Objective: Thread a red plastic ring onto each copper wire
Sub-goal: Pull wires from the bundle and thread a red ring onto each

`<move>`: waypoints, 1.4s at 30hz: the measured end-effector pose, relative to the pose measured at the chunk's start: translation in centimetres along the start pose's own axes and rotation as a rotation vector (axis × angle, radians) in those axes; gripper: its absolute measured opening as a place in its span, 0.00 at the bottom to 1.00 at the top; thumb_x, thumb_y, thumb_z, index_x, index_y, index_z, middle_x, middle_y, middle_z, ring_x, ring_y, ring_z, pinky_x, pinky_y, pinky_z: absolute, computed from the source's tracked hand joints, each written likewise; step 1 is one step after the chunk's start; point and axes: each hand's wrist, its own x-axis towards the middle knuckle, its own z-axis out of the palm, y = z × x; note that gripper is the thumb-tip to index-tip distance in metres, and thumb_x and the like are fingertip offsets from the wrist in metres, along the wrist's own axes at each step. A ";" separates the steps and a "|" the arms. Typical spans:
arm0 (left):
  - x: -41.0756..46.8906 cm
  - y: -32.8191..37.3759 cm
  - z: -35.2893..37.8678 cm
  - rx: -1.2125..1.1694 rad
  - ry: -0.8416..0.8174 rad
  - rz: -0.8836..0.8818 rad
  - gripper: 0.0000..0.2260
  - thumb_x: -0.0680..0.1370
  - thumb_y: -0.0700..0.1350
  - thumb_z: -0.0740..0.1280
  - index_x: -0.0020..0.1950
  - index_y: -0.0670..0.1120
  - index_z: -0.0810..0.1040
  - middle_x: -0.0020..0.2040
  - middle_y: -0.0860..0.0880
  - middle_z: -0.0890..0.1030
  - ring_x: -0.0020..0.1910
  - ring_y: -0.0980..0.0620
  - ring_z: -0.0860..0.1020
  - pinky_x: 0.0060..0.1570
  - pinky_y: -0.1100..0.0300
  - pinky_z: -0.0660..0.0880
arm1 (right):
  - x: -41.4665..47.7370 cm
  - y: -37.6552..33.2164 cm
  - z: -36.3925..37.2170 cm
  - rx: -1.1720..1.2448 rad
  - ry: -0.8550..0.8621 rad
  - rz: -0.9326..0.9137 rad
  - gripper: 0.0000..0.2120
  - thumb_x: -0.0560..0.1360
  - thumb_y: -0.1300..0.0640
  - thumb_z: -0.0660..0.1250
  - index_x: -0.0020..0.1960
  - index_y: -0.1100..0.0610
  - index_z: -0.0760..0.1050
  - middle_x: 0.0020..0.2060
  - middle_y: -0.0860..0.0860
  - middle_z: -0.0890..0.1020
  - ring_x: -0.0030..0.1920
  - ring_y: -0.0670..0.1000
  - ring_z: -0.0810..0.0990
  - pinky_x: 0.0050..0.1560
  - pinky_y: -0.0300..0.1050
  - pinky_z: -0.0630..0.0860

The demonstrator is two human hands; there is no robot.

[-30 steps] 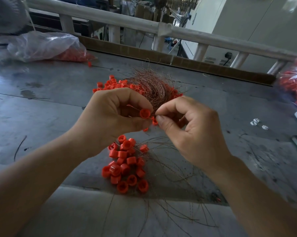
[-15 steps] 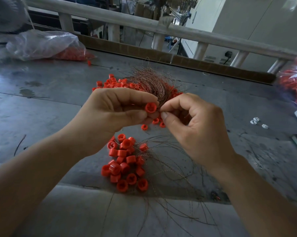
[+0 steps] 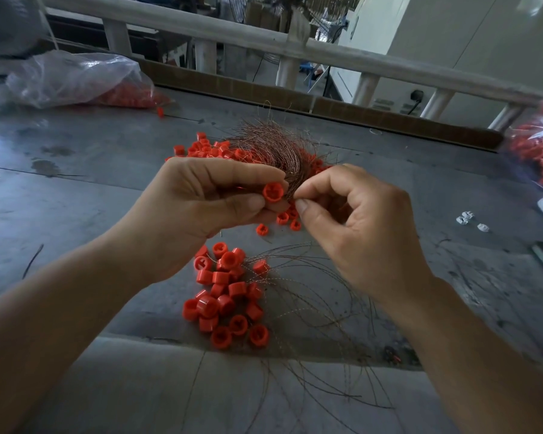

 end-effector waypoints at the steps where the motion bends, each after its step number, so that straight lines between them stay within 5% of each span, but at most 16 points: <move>1: 0.0 0.0 0.0 -0.001 0.002 -0.001 0.16 0.61 0.39 0.70 0.48 0.47 0.81 0.42 0.49 0.85 0.44 0.52 0.83 0.42 0.65 0.78 | 0.0 0.0 0.0 -0.003 -0.001 -0.001 0.02 0.69 0.63 0.66 0.40 0.58 0.78 0.33 0.45 0.76 0.33 0.43 0.75 0.35 0.30 0.71; 9: 0.0 0.1 0.1 -0.054 0.010 -0.013 0.13 0.61 0.38 0.67 0.42 0.46 0.84 0.41 0.47 0.85 0.41 0.52 0.83 0.39 0.65 0.78 | 0.0 0.0 0.0 0.032 -0.025 0.003 0.03 0.69 0.63 0.67 0.39 0.56 0.78 0.33 0.44 0.77 0.33 0.44 0.75 0.34 0.30 0.70; 17: 0.0 0.1 -0.2 -0.196 -0.116 -0.036 0.11 0.62 0.37 0.68 0.41 0.44 0.84 0.43 0.45 0.84 0.40 0.53 0.83 0.38 0.65 0.79 | 0.4 -0.1 -0.8 0.629 -0.179 0.357 0.12 0.67 0.65 0.71 0.40 0.54 0.70 0.26 0.46 0.76 0.26 0.43 0.73 0.27 0.36 0.70; 22: 0.0 -0.3 -0.3 -0.192 -0.190 -0.072 0.10 0.63 0.38 0.68 0.42 0.45 0.84 0.41 0.44 0.84 0.40 0.52 0.83 0.38 0.66 0.78 | 0.3 0.2 0.0 0.600 -0.273 0.441 0.13 0.68 0.70 0.70 0.40 0.57 0.69 0.25 0.46 0.75 0.26 0.42 0.72 0.26 0.36 0.70; 25: 0.0 -0.4 -0.3 -0.200 -0.188 -0.072 0.10 0.64 0.38 0.69 0.43 0.45 0.84 0.41 0.45 0.84 0.40 0.52 0.83 0.38 0.66 0.78 | 0.3 0.1 -0.2 0.604 -0.300 0.419 0.11 0.65 0.63 0.72 0.39 0.56 0.70 0.26 0.46 0.76 0.27 0.42 0.73 0.27 0.36 0.72; 28: 0.0 -0.4 -0.3 -0.195 -0.156 -0.077 0.10 0.63 0.38 0.69 0.42 0.45 0.84 0.39 0.46 0.84 0.40 0.52 0.83 0.38 0.65 0.78 | 0.7 0.5 -0.9 0.502 -0.309 0.408 0.10 0.62 0.53 0.71 0.38 0.55 0.73 0.26 0.46 0.78 0.28 0.42 0.76 0.30 0.36 0.74; 34: -0.1 -0.3 -0.2 -0.184 -0.113 -0.085 0.10 0.62 0.39 0.69 0.41 0.44 0.84 0.40 0.45 0.84 0.40 0.52 0.83 0.37 0.65 0.78 | 1.5 5.8 -1.9 -0.074 -0.014 0.428 0.09 0.71 0.58 0.70 0.34 0.49 0.74 0.30 0.45 0.78 0.33 0.46 0.76 0.39 0.40 0.74; 38: -0.1 -0.4 -0.2 -0.178 -0.099 -0.089 0.10 0.61 0.39 0.69 0.41 0.44 0.84 0.40 0.45 0.84 0.40 0.51 0.83 0.37 0.65 0.78 | 1.3 7.8 -1.2 -0.243 -0.098 0.434 0.04 0.72 0.60 0.68 0.41 0.52 0.79 0.32 0.41 0.76 0.34 0.40 0.74 0.39 0.37 0.71; 42: 0.0 -0.5 -0.1 -0.180 -0.092 -0.093 0.11 0.61 0.39 0.69 0.41 0.44 0.84 0.40 0.45 0.84 0.40 0.51 0.83 0.37 0.65 0.78 | 1.4 8.2 0.1 -0.290 -0.171 0.369 0.06 0.73 0.58 0.68 0.49 0.54 0.81 0.42 0.47 0.80 0.38 0.40 0.74 0.42 0.36 0.70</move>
